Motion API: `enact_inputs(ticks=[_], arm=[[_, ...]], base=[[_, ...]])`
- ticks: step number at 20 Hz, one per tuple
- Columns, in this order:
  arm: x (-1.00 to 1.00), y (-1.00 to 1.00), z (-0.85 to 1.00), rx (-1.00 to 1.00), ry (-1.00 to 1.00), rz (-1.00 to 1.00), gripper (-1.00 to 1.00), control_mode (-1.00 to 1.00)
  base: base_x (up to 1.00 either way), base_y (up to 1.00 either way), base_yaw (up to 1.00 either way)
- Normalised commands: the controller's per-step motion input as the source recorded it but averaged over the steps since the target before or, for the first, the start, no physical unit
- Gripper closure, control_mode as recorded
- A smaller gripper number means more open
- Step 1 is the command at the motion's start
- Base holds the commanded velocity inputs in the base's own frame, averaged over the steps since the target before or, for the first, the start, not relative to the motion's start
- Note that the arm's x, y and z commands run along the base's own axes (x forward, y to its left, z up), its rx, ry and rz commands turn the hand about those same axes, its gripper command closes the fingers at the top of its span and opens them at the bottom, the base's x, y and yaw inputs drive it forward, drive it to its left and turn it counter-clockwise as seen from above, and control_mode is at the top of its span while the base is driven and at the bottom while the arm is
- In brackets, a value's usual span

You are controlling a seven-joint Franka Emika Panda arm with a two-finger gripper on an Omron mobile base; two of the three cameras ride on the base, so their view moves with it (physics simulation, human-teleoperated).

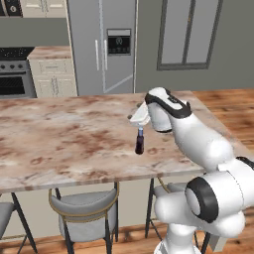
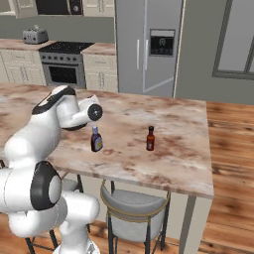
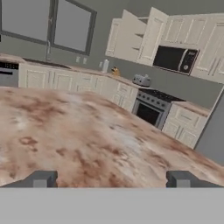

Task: The dining table condiment station is running low on condiment bottle. Refill the condiment station by opening the cabinet and taking the condiment bottle from the cabinet and placing it on the dining table.

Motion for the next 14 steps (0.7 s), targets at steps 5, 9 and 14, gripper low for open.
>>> enact_inputs(ticks=[5,9,14], arm=[[-1.0,0.0,1.0,0.0,-0.03,0.0,-1.0,-1.0],[-1.0,-0.08,1.0,0.01,-0.08,0.0,-1.0,-1.0],[-1.0,-0.13,0.99,0.01,-0.04,0.0,-1.0,-1.0]], base=[[0.0,0.0,0.0],[0.0,0.0,0.0],[0.0,0.0,0.0]])
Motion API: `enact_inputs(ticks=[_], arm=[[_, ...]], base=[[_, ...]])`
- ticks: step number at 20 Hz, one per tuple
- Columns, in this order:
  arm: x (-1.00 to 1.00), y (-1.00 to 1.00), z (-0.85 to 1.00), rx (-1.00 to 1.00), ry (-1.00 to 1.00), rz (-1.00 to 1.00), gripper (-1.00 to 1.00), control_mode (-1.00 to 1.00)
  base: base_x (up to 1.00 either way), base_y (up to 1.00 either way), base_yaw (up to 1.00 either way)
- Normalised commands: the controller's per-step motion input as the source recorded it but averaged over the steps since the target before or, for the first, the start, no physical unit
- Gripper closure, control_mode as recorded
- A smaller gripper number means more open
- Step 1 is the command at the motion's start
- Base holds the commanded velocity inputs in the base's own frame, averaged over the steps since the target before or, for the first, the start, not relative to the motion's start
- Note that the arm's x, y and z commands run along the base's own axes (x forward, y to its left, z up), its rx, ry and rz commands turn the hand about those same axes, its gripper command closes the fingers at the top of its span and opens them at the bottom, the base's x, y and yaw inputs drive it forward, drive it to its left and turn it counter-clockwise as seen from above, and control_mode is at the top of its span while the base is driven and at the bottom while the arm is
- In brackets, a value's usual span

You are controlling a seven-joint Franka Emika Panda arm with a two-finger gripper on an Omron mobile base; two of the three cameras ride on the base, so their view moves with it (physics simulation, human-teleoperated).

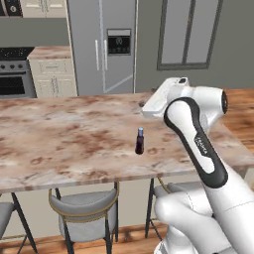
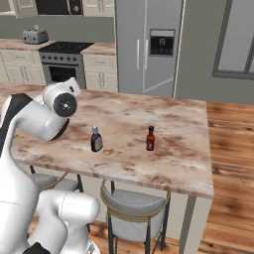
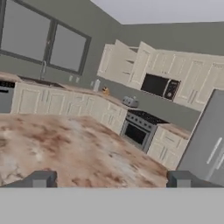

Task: The dining table condiment station is running low on condiment bottle. Refill the condiment station by opening the cabinet and taking the condiment bottle from the cabinet and placing it on the dining table.

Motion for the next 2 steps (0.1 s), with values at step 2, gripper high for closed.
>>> enact_inputs(ticks=[2], arm=[[-1.0,-0.15,0.81,0.0,-0.05,0.0,-1.0,-1.0]], base=[[0.0,0.0,0.0]])
